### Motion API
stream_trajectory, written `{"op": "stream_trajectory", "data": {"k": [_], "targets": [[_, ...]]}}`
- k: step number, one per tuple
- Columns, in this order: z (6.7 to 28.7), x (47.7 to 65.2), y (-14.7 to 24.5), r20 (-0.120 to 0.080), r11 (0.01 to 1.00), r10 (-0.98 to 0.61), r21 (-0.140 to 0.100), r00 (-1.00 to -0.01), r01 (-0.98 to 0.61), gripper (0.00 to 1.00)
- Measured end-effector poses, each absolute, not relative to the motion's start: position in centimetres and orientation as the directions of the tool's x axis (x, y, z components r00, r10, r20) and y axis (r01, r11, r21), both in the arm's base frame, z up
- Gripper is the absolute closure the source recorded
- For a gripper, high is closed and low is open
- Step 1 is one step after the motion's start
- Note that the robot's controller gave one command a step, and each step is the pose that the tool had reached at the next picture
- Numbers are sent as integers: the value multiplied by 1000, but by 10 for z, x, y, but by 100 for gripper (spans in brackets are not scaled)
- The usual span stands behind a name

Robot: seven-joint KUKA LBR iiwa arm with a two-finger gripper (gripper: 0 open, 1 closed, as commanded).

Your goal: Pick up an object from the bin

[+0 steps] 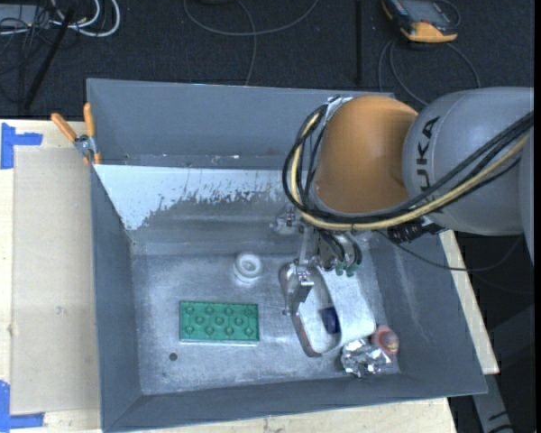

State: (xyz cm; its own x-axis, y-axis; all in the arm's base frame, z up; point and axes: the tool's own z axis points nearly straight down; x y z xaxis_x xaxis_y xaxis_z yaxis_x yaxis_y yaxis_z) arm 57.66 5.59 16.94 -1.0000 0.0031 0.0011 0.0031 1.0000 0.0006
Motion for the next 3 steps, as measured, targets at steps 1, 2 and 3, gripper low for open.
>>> {"op": "stream_trajectory", "data": {"k": [1, 2, 3], "targets": [[70, 507, 69, -2, 992, -125, 1, -992, -125, 0], [81, 519, 124, -2, 992, -126, 3, -992, -126, 0], [81, 519, 121, 0, 993, -121, 1, -993, -121, 100]]}}
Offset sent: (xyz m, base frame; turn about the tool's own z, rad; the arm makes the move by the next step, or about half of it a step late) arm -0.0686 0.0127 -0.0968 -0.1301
